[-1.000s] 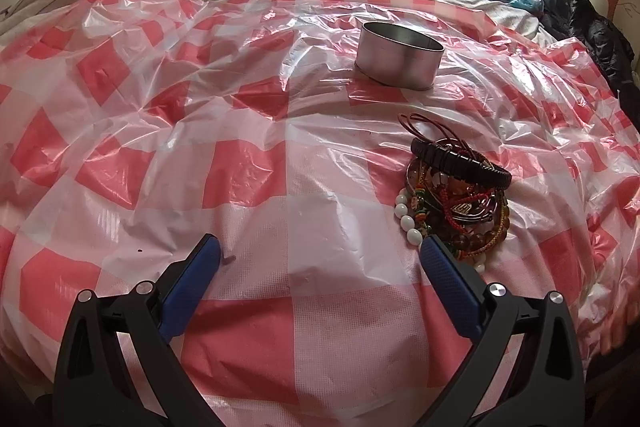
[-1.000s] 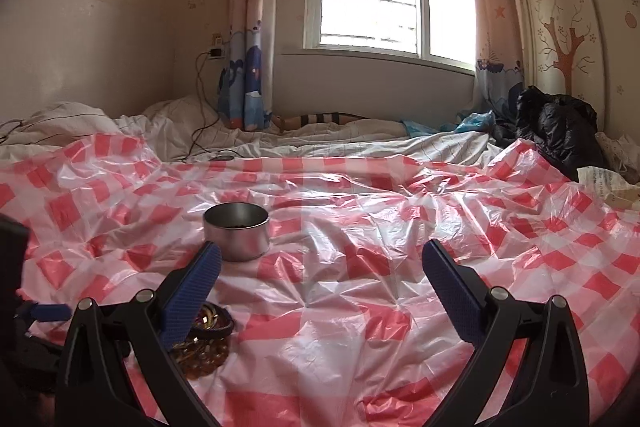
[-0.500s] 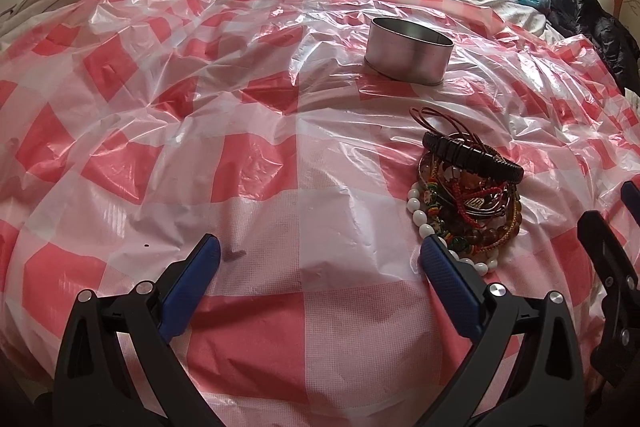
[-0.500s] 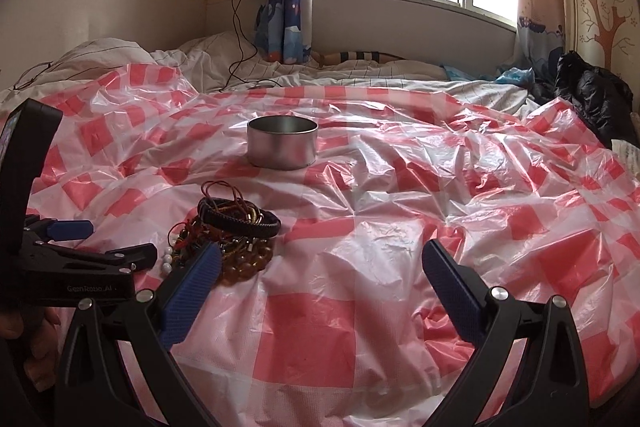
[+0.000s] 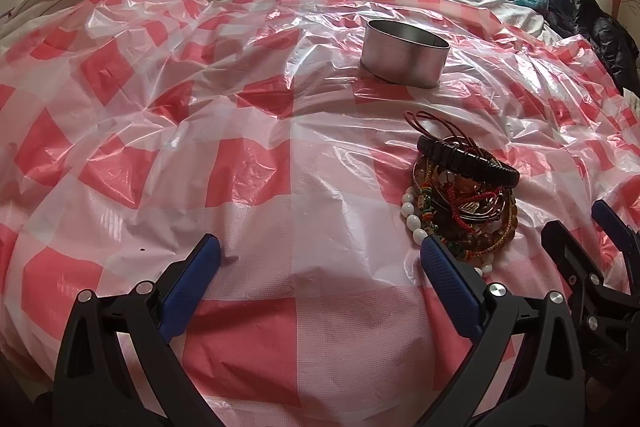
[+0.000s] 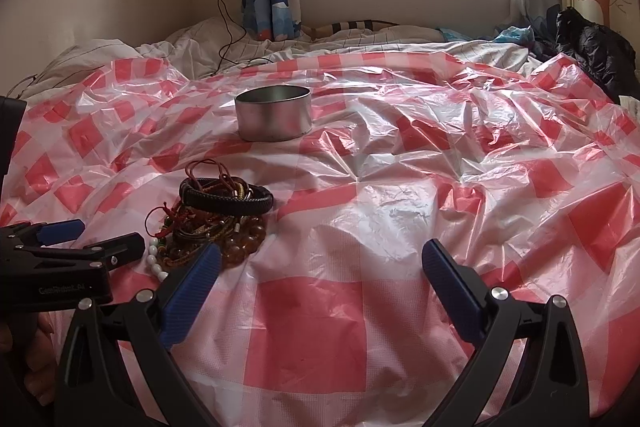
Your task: Organize jewelry
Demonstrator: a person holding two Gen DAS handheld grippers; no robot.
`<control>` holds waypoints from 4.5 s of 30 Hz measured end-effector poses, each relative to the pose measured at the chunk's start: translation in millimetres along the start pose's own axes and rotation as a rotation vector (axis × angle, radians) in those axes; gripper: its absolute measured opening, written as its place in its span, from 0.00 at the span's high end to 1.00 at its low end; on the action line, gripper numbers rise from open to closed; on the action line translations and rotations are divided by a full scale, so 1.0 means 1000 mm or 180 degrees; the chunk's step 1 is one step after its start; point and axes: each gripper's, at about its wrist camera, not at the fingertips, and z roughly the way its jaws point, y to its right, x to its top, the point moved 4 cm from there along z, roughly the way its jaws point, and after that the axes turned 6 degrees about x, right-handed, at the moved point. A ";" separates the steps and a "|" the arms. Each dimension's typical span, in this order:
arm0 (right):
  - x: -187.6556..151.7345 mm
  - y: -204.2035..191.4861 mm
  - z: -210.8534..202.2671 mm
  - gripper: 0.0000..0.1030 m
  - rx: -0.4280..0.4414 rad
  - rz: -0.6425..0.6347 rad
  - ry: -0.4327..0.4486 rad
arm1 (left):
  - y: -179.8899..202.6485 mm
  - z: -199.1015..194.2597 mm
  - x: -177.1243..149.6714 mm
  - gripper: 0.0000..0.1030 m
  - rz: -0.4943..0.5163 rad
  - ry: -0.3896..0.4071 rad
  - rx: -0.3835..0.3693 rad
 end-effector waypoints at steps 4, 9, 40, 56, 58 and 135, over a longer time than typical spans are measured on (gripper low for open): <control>-0.001 -0.001 0.000 0.06 -0.0001 -0.0007 -0.0003 | 0.000 0.000 0.000 0.06 -0.0003 0.0002 -0.0009; -0.001 -0.001 0.001 0.06 0.0000 -0.0006 -0.0006 | 0.000 0.000 0.000 0.06 0.0001 0.0000 -0.0004; -0.005 -0.004 0.004 0.06 -0.0005 -0.0053 -0.0035 | -0.001 -0.001 0.000 0.06 0.0005 -0.0022 -0.0039; -0.005 -0.006 0.003 0.06 -0.0002 -0.0066 -0.0031 | -0.001 -0.001 0.000 0.06 0.0001 -0.0023 -0.0036; -0.005 -0.006 0.004 0.06 -0.0004 -0.0067 -0.0032 | 0.000 -0.001 0.000 0.06 0.0000 -0.0025 -0.0037; 0.090 0.009 0.043 0.88 0.1744 0.0145 -0.0366 | 0.027 0.057 0.063 0.09 -0.0813 -0.0600 -0.2085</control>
